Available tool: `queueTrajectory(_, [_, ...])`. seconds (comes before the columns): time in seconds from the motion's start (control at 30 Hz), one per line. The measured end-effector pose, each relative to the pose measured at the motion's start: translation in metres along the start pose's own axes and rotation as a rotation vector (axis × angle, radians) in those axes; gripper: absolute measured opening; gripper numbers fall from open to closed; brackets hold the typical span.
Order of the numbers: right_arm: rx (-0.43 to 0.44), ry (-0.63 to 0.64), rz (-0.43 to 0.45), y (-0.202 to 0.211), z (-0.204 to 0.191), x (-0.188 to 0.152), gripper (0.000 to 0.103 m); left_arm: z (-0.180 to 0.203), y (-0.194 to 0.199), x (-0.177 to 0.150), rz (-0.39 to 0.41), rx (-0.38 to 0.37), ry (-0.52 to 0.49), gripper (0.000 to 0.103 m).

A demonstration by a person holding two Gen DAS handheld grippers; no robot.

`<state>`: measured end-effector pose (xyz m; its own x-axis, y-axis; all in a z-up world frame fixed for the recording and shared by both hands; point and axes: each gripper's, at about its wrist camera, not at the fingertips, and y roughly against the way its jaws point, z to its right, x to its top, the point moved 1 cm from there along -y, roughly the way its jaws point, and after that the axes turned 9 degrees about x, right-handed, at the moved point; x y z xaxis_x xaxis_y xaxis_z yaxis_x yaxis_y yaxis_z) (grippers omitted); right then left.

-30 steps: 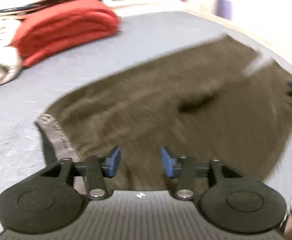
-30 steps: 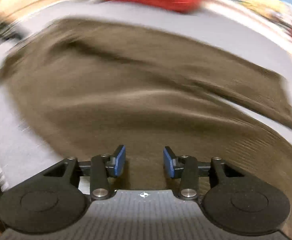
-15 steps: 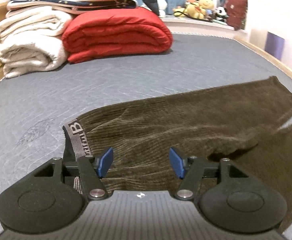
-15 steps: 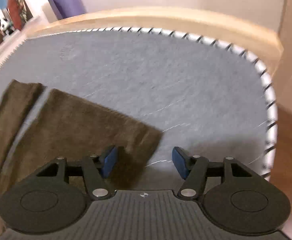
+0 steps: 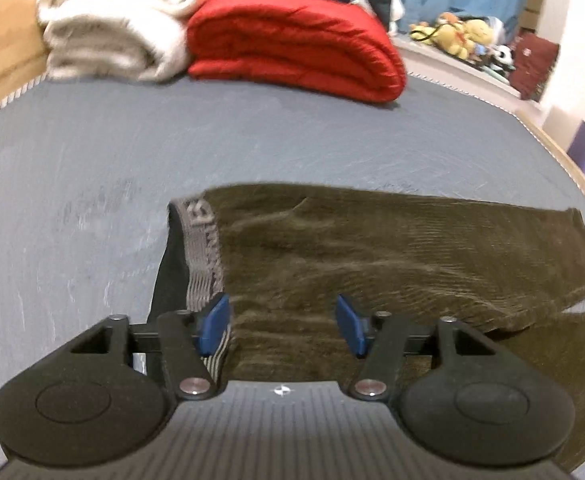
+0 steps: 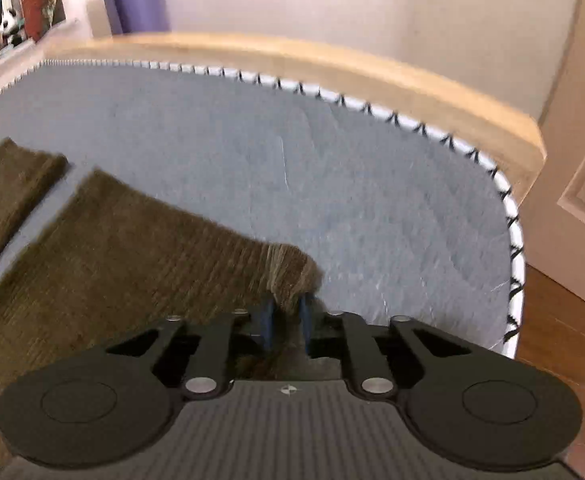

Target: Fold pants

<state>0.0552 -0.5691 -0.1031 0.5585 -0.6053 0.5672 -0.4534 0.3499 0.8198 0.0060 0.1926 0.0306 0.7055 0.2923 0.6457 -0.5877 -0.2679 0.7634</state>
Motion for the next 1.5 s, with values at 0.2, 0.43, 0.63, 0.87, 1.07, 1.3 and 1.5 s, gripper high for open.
queueTrajectory(0.2, [0.046,0.046,0.198,0.054,-0.024,0.007,0.051,-0.006,-0.026,-0.017,-0.116,-0.033,-0.1,0.026])
queueTrajectory(0.43, [0.22,0.165,0.207,0.073,-0.079,-0.004,0.059,-0.026,-0.054,-0.042,-0.26,0.075,-0.125,0.007])
queueTrajectory(0.63, [0.427,0.216,0.151,0.091,-0.121,-0.013,0.066,-0.027,-0.011,-0.02,-0.083,0.041,-0.019,0.034])
queueTrajectory(0.87, [0.585,0.435,0.264,0.138,-0.18,-0.032,0.068,0.003,0.002,-0.008,-0.001,0.028,-0.021,0.034])
queueTrajectory(1.07, [0.708,0.547,0.256,0.161,-0.222,-0.05,0.068,0.031,-0.003,0.001,0.044,-0.029,-0.055,0.034])
queueTrajectory(1.3, [0.807,0.628,0.249,0.184,-0.262,-0.074,0.068,0.045,-0.014,0.004,0.091,-0.039,-0.102,0.034])
queueTrajectory(1.5, [0.988,0.494,0.325,0.22,-0.267,-0.071,0.068,0.05,-0.014,0.008,0.146,-0.021,-0.106,0.034])
